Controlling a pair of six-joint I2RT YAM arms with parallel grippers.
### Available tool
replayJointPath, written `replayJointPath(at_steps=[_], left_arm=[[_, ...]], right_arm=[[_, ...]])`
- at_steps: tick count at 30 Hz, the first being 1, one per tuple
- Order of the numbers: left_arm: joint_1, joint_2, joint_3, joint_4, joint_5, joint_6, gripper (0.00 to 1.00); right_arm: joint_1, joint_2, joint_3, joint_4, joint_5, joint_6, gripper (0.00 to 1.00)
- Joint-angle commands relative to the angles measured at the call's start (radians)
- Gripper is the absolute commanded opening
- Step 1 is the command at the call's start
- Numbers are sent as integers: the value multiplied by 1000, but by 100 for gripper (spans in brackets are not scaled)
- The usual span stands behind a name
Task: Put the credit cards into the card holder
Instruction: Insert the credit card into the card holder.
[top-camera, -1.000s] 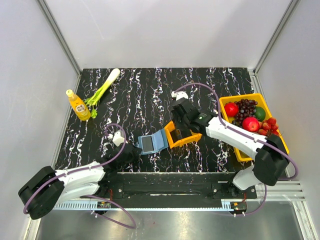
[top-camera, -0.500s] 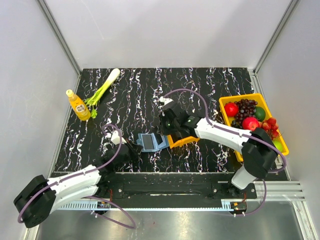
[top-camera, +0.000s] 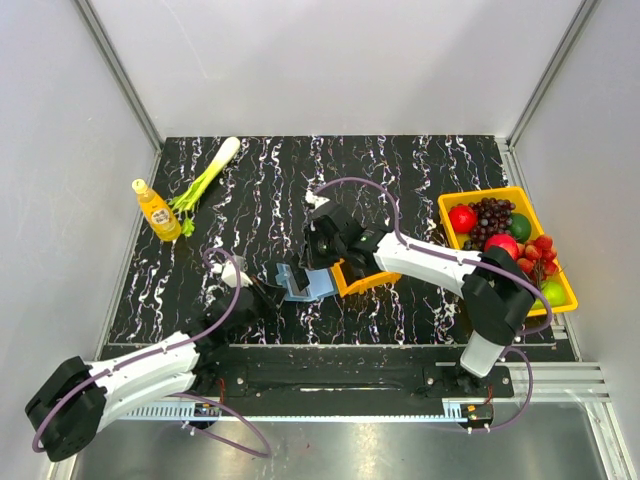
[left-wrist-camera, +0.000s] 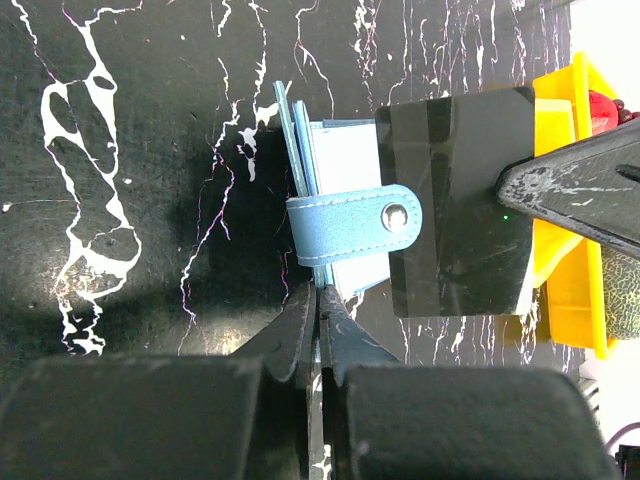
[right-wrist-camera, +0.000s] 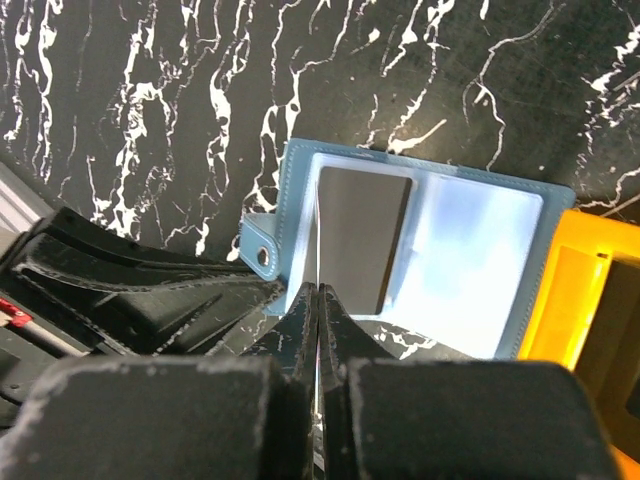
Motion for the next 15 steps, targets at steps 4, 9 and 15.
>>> replayJointPath(at_steps=[4, 9, 15], left_arm=[[0, 19, -4, 79, 27, 18, 0], [0, 14, -4, 76, 26, 17, 0], [0, -3, -12, 67, 21, 12, 0]], right_arm=[[32, 26, 68, 57, -34, 30, 0], [41, 46, 74, 57, -18, 33, 0], [47, 52, 71, 58, 39, 30, 0]])
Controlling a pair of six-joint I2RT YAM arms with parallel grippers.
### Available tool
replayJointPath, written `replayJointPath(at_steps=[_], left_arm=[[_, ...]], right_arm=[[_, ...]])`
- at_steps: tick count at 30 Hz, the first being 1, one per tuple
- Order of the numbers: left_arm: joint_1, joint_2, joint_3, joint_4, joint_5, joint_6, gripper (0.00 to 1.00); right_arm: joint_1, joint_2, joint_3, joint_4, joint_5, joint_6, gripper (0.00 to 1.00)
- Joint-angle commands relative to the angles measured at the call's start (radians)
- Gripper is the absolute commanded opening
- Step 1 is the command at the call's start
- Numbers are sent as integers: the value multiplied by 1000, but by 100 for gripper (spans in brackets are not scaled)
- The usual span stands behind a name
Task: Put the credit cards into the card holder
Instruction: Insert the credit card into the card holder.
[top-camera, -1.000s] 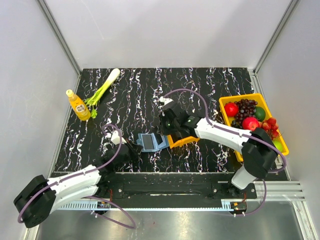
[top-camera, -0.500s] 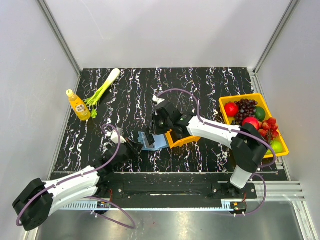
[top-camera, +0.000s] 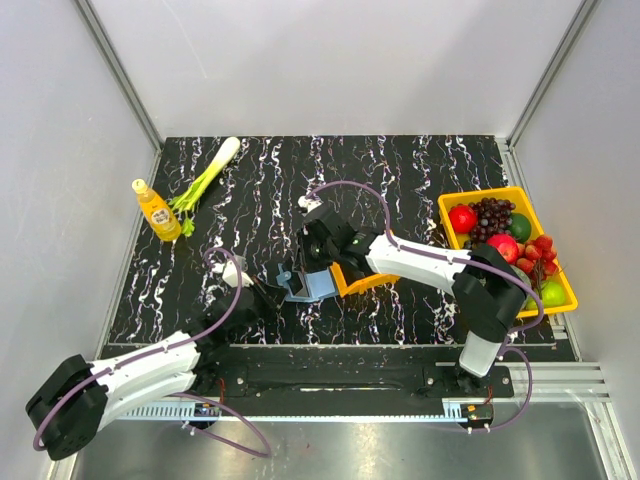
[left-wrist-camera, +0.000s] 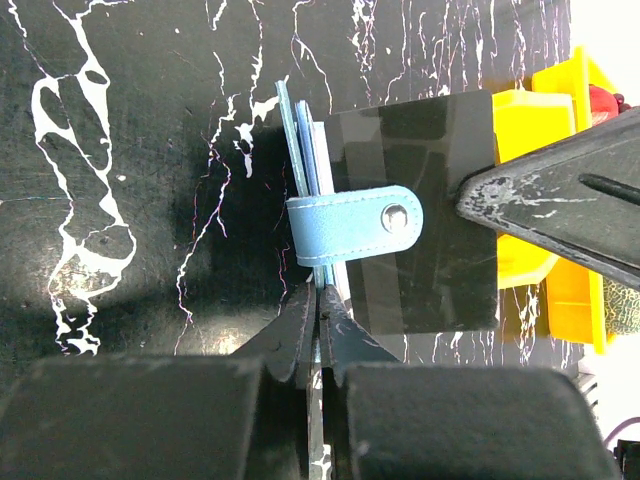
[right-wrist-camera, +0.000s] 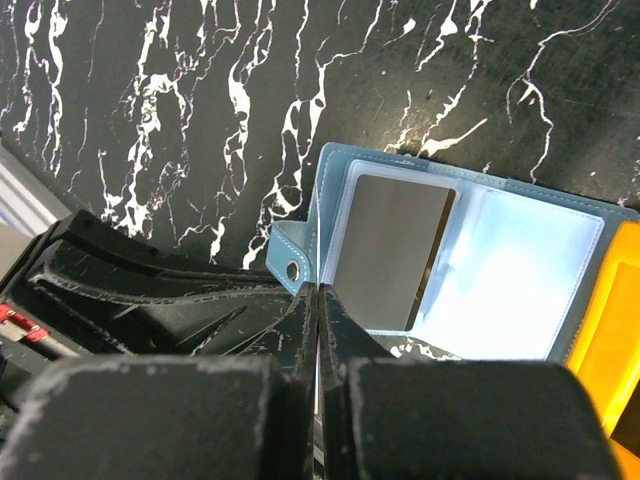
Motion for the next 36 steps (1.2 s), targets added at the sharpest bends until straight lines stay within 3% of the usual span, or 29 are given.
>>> replayJointPath(at_steps=[1, 15, 36], left_arm=[[0, -20, -9, 54, 7, 12, 0], [1, -34, -18, 54, 7, 7, 0], [0, -40, -21, 40, -3, -2, 0]], right_arm=[[14, 8, 42, 30, 55, 3, 0], [61, -12, -1, 89, 224, 35, 0], [95, -25, 2, 37, 371, -16, 0]])
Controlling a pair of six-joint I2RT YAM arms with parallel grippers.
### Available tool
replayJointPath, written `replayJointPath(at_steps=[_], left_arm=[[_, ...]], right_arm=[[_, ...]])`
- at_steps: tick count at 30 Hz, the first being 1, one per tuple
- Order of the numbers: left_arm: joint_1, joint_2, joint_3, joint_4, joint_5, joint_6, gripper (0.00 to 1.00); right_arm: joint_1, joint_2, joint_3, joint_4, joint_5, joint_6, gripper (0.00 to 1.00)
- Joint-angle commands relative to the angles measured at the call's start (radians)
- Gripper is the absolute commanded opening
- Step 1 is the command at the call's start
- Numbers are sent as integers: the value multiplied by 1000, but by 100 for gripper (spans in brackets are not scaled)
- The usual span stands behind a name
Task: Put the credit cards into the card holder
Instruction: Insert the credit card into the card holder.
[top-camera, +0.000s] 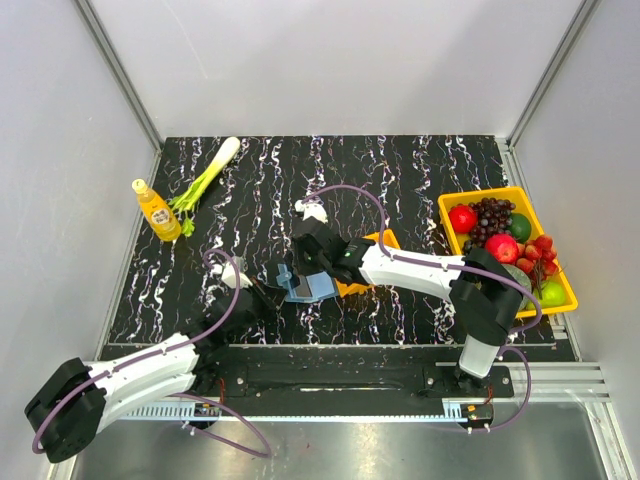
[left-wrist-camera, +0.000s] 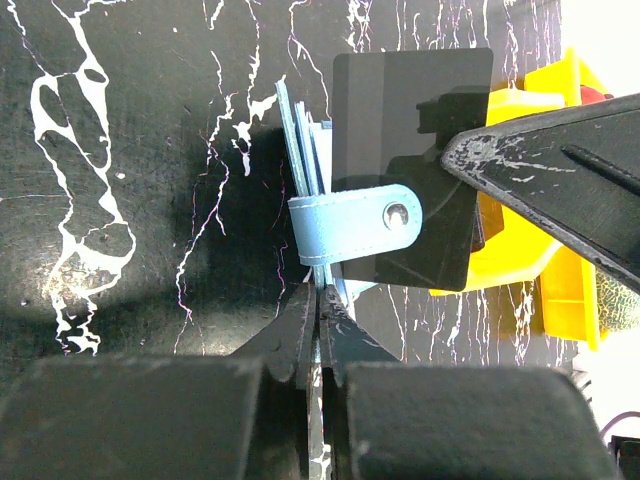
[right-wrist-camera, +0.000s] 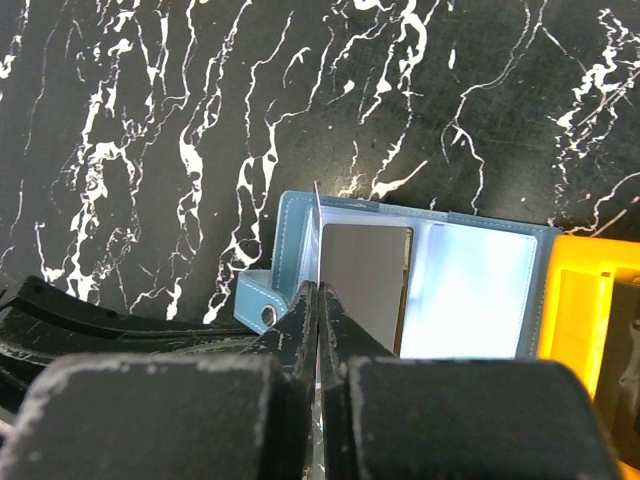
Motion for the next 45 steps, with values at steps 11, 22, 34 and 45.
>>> replayJointPath(at_steps=[11, 22, 34, 45], left_arm=[[0, -8, -2, -7, -28, -21, 0], [0, -8, -1, -18, -29, -25, 0], [0, 67, 21, -104, -68, -83, 0], [0, 105, 42, -143, -82, -90, 0]], right_arm=[[8, -79, 2, -41, 125, -48, 0], [7, -54, 18, -43, 85, -60, 0], [-137, -137, -81, -78, -98, -68, 0], [-211, -145, -148, -43, -249, -48, 0]])
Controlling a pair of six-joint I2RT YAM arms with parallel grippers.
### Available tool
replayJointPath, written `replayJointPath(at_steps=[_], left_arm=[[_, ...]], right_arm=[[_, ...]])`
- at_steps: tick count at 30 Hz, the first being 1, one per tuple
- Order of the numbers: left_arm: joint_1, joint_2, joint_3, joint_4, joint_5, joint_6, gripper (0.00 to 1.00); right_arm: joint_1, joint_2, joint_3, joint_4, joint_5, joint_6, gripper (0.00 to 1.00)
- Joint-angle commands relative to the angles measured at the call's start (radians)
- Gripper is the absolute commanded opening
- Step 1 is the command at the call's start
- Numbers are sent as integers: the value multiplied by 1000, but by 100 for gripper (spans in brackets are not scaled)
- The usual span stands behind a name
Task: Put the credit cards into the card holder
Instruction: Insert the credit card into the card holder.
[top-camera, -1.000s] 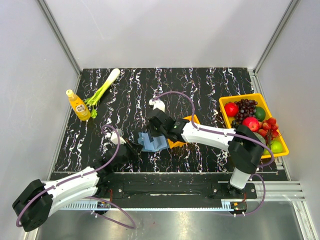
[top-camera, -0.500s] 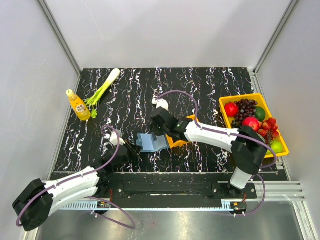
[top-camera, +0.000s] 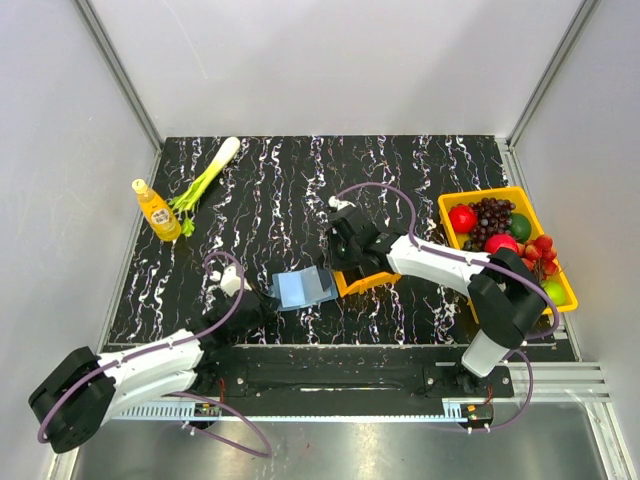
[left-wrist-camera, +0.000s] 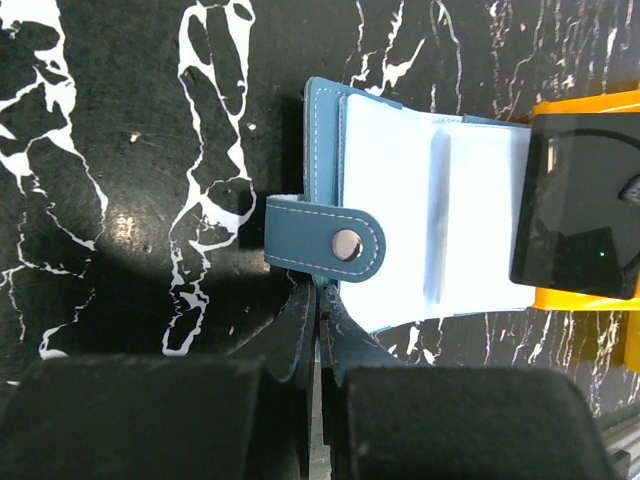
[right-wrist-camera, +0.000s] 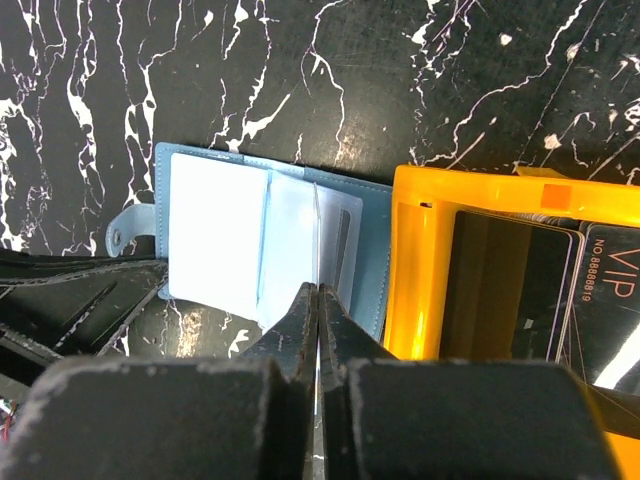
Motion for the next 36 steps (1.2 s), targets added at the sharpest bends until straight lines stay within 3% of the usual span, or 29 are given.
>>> replayJointPath(at_steps=[1, 21, 36], left_arm=[[0, 28, 40, -29, -30, -13, 0], [0, 36, 36, -1, -23, -7, 0], [0, 30, 34, -1, -21, -7, 0]], right_arm=[[-24, -52, -9, 37, -62, 14, 0], [-61, -45, -42, 100, -108, 49, 0], [-62, -57, -84, 114, -16, 36, 0]])
